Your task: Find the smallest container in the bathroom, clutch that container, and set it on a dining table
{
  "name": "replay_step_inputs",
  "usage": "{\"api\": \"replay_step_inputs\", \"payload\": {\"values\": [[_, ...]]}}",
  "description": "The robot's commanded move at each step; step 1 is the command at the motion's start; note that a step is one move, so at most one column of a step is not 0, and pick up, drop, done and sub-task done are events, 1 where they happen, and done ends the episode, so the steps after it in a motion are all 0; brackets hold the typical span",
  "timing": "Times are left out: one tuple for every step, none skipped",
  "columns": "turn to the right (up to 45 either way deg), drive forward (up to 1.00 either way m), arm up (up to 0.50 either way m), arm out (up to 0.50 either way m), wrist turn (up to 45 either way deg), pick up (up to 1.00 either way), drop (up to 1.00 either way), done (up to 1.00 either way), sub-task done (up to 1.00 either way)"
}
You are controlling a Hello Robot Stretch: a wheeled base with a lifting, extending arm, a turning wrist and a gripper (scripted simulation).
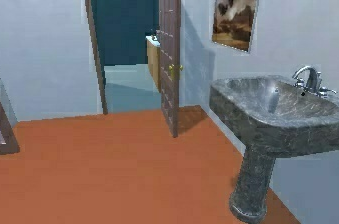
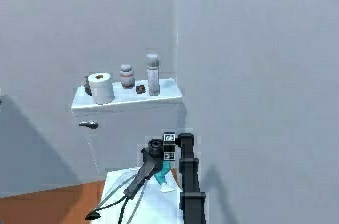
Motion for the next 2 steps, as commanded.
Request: {"api": "replay_step_inputs", "payload": {"values": [[0.0, 0.0, 0.0, 0.0, 45.0, 0.0, 0.0, 0.0, 0.0], [0.0, 0.0, 0.0, 0.0, 45.0, 0.0, 0.0, 0.0, 0.0]]}}
